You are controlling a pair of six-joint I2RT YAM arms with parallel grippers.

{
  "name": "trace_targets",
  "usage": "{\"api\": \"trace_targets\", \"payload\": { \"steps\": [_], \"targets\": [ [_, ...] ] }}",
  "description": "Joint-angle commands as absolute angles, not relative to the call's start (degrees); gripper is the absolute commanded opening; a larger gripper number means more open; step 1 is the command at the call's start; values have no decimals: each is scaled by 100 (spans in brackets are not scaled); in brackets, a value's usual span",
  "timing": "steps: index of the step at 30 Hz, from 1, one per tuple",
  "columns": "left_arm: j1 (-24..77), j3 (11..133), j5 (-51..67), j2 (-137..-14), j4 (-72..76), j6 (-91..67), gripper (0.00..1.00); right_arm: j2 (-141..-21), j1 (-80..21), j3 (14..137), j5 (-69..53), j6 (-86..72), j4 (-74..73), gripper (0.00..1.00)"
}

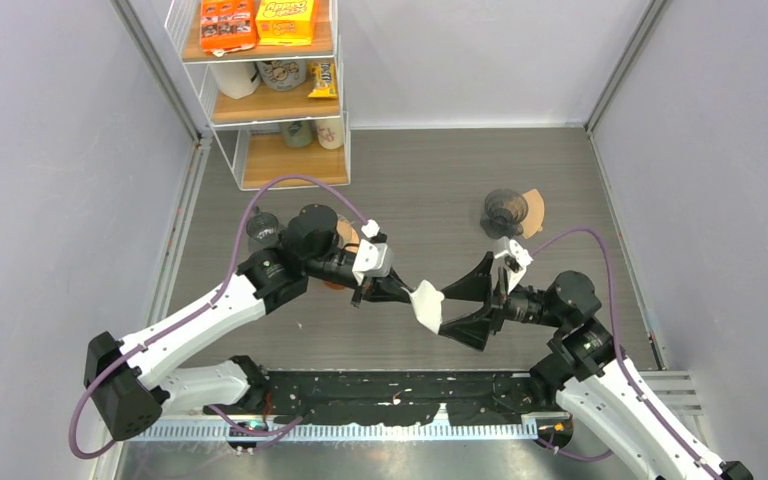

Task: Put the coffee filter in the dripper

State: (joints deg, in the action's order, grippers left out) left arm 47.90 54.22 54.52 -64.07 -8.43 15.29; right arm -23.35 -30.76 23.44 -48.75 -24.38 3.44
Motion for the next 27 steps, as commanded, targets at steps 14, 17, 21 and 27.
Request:
{"api": "trace_targets", "payload": {
  "steps": [14, 17, 21, 27],
  "targets": [
    [4808, 5918, 5598, -6799, -626, 1186, 4, -3060, -3295, 2797, -4846, -2582, 1197, 99],
    [4812, 5905, 5580, -6782, -543, 1104, 4, -3176, -3308, 2803, -4763, -2611, 1116, 98],
    [4808, 5854, 5335, -6705, -471, 1028, 2, -3217, -3305, 2888, -4548, -2531, 623, 95],
    [4808, 5698, 5288, -6551, -344, 1070, 0, -3128, -3304, 2961, -4300, -2348, -143, 76]
  ]
}}
